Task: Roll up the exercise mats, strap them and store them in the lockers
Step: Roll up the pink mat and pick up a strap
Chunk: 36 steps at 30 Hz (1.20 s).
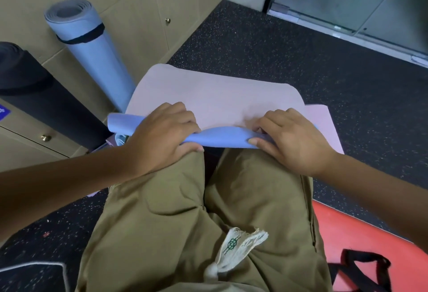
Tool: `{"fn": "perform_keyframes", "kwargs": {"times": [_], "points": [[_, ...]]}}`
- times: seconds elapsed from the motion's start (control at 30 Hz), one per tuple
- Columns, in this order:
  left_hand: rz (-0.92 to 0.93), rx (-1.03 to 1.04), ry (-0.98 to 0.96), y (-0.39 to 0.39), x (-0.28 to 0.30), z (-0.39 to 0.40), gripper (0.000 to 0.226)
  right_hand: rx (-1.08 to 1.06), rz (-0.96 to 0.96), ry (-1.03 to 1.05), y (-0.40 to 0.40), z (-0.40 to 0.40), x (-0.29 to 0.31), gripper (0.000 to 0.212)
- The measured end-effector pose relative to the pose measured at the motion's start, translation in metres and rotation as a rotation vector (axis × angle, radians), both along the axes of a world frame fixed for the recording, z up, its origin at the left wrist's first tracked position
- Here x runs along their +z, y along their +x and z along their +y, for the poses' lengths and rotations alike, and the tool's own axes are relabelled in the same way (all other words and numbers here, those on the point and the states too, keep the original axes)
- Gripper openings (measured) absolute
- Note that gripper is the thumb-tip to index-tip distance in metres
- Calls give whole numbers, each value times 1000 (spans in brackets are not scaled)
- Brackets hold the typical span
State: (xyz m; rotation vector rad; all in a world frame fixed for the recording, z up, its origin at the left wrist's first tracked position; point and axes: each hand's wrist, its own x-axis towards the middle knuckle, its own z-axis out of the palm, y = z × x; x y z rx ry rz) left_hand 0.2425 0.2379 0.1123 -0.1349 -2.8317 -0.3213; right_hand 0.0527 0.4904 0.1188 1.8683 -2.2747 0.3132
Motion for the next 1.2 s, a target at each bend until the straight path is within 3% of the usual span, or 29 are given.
{"fn": "perform_keyframes", "kwargs": {"times": [0.2,0.4,0.6,0.77,0.93,1.03,1.2], "points": [[-32,108,264,3,0,-3,39,39,-136,35,-9,-2,-1,56],[-111,182,428,-7,4,-15,34,10,-303,58,-13,-9,5,44],[-287,168,616,-28,14,-29,10,-81,-350,44,-28,-19,9,50],[-382,133,772,-45,18,-43,10,-163,-634,71,-39,-28,13,42],[-386,83,932,-58,19,-51,24,-66,-662,-19,-52,-34,9,38],[-360,98,981,-64,15,-55,21,-89,-652,19,-63,-38,6,40],[-298,124,934,-68,8,-59,19,-164,-804,157,-78,-46,3,43]]}}
